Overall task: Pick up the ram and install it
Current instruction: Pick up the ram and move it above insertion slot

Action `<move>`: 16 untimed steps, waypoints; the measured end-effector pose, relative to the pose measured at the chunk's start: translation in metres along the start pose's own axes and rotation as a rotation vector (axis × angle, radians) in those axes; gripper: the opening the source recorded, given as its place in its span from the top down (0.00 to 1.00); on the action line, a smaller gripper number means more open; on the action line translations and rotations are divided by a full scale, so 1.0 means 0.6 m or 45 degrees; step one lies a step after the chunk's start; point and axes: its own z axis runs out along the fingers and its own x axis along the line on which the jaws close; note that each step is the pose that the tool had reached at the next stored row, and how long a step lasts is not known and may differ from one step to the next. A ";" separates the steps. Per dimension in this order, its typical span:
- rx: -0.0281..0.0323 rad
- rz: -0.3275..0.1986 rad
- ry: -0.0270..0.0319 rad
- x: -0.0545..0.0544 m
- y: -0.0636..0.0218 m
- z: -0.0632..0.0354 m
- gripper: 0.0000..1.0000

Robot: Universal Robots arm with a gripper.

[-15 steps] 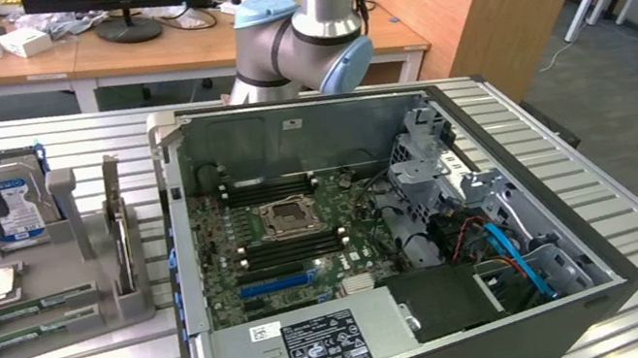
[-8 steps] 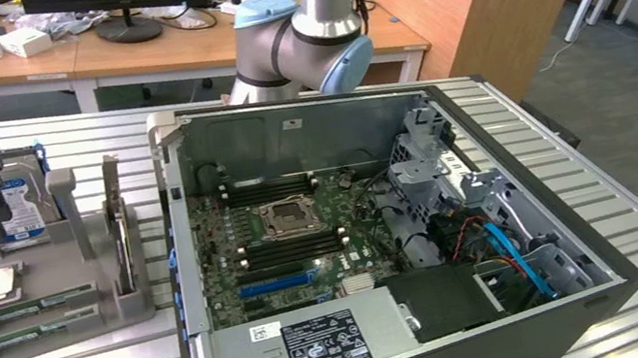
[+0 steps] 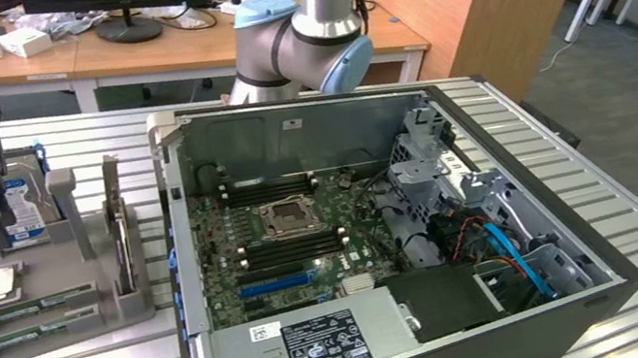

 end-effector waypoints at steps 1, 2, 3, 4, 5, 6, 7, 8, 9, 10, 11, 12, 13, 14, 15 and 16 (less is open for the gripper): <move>0.0000 0.000 0.0000 0.000 0.000 0.001 0.64; 0.0001 0.000 -0.0001 0.000 0.000 0.003 0.64; 0.0001 0.000 -0.0001 0.000 -0.001 0.005 0.64; 0.0001 0.000 -0.0001 0.000 -0.001 0.006 0.64; 0.0000 0.000 0.0000 0.000 -0.001 0.007 0.64; 0.0001 0.000 -0.0001 0.000 -0.001 0.009 0.64; 0.0000 0.000 -0.0001 0.000 -0.001 0.010 0.64; 0.0000 0.000 -0.0001 0.000 -0.002 0.011 0.64; 0.0001 0.000 -0.0001 0.000 -0.002 0.013 0.64; 0.0000 0.000 0.0000 0.000 -0.002 0.014 0.64; 0.0001 0.000 -0.0001 0.000 -0.002 0.015 0.64; 0.0000 0.000 -0.0001 0.000 -0.002 0.017 0.64; 0.0000 0.000 0.0001 0.000 -0.003 0.018 0.64; 0.0000 0.000 0.0000 0.000 -0.003 0.019 0.64; 0.0000 0.000 -0.0001 0.000 -0.003 0.020 0.64; 0.0001 0.000 0.0000 0.000 -0.003 0.022 0.64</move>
